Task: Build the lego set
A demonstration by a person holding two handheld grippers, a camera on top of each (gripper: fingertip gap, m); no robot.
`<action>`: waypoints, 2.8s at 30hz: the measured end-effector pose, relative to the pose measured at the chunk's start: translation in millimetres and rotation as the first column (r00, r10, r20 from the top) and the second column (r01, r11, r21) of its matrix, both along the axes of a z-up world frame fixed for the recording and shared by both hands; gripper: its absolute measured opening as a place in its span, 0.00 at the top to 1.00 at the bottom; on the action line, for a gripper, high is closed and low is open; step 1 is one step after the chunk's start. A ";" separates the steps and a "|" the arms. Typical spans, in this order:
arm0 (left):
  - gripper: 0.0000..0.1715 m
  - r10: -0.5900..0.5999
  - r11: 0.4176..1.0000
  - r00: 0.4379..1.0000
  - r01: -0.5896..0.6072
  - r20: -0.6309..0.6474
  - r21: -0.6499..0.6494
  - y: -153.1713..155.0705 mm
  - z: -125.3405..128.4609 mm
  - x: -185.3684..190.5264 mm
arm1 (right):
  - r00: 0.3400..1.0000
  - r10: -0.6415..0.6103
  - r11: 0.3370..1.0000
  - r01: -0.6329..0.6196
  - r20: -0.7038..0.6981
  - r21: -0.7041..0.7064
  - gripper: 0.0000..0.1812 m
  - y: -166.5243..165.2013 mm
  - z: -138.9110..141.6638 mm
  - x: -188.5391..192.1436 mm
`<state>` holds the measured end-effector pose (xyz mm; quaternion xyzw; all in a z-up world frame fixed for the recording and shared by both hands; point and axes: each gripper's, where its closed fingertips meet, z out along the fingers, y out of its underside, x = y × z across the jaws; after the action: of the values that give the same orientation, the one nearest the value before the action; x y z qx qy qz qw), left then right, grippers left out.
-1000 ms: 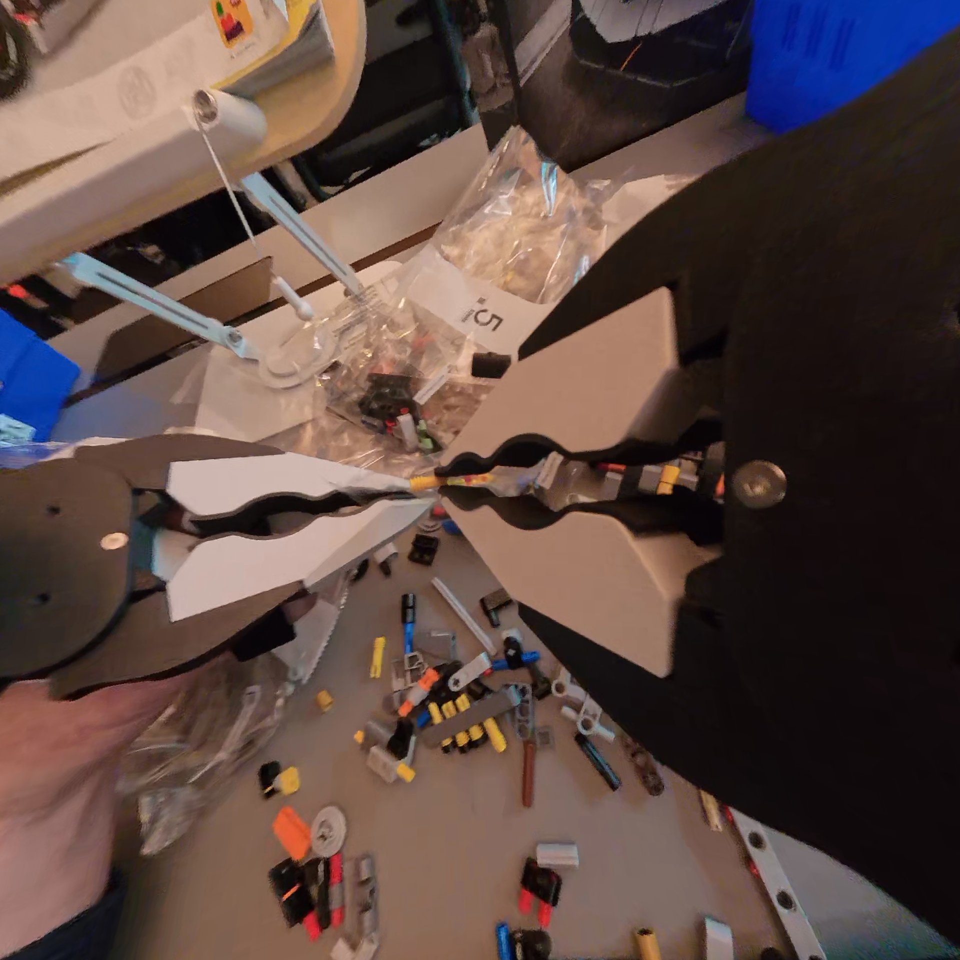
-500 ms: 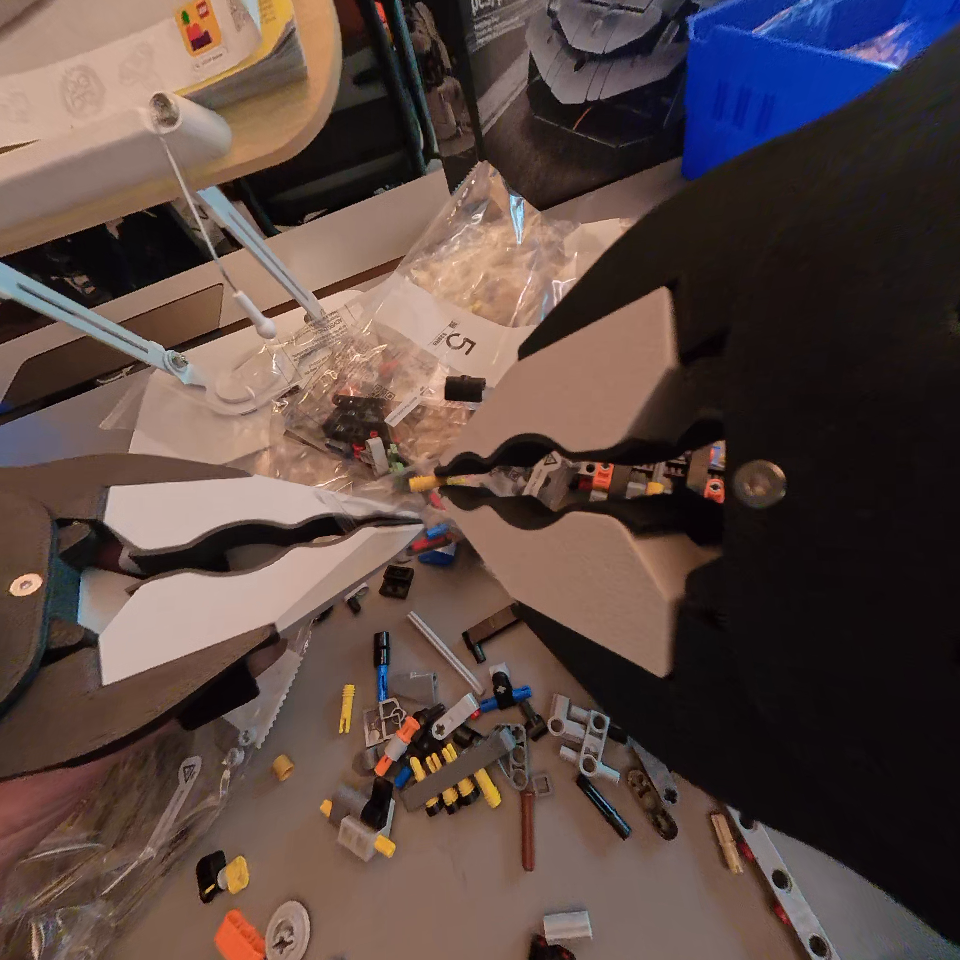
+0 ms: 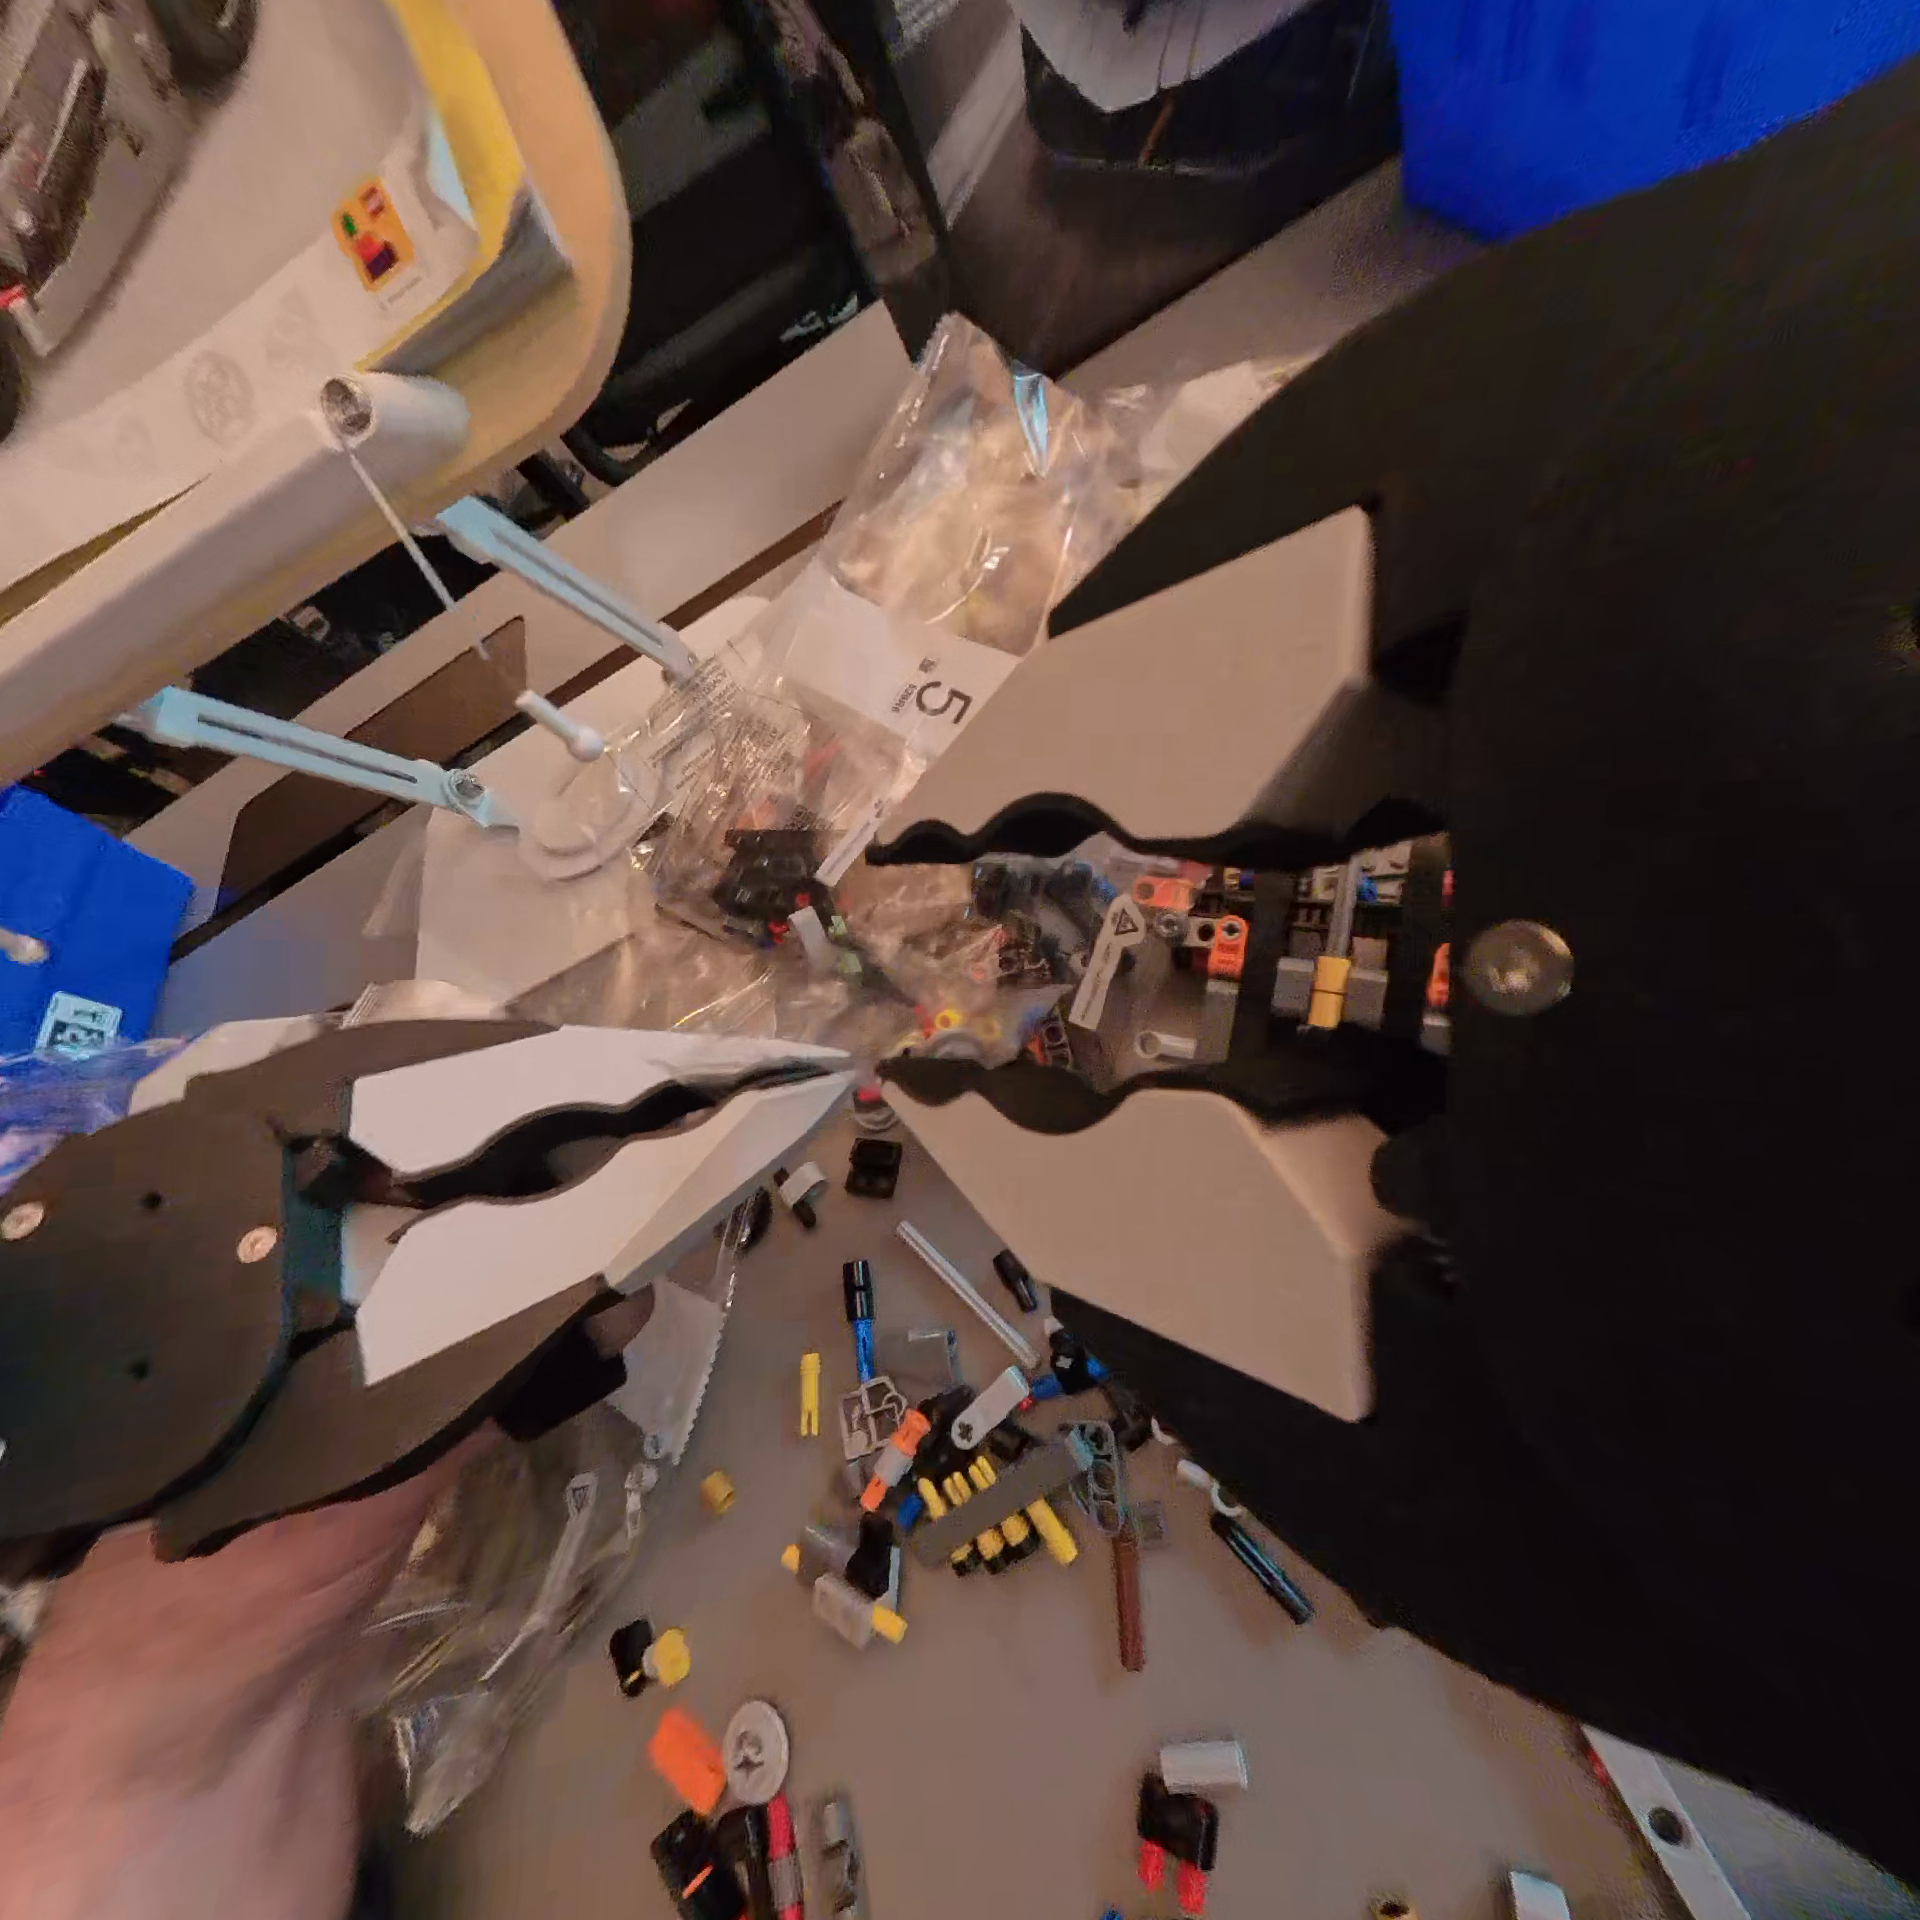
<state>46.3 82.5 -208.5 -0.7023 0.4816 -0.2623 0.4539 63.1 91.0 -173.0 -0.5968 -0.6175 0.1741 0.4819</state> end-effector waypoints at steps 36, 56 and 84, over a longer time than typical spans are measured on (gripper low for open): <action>0.93 -0.083 0.995 0.995 0.080 0.060 0.057 -12.3 8.8 20.6 | 0.957 0.082 0.966 -0.144 -0.278 -0.214 0.97 -15.0 17.1 1.4; 0.93 -0.076 0.996 0.996 0.078 -0.049 0.040 -8.5 -16.6 22.8 | 0.909 -0.256 0.901 0.348 0.329 -0.260 0.89 -41.7 -98.4 162.4; 0.93 -0.128 0.992 0.989 0.129 -0.078 0.003 -16.2 -30.2 32.3 | 0.995 -0.096 0.982 0.088 -0.040 -0.170 0.98 -29.7 -6.3 18.9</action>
<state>78.6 66.4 -238.7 -0.6777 0.5440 -0.2618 0.4199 82.0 61.3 -179.3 -0.6588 -0.5608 0.2172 0.4519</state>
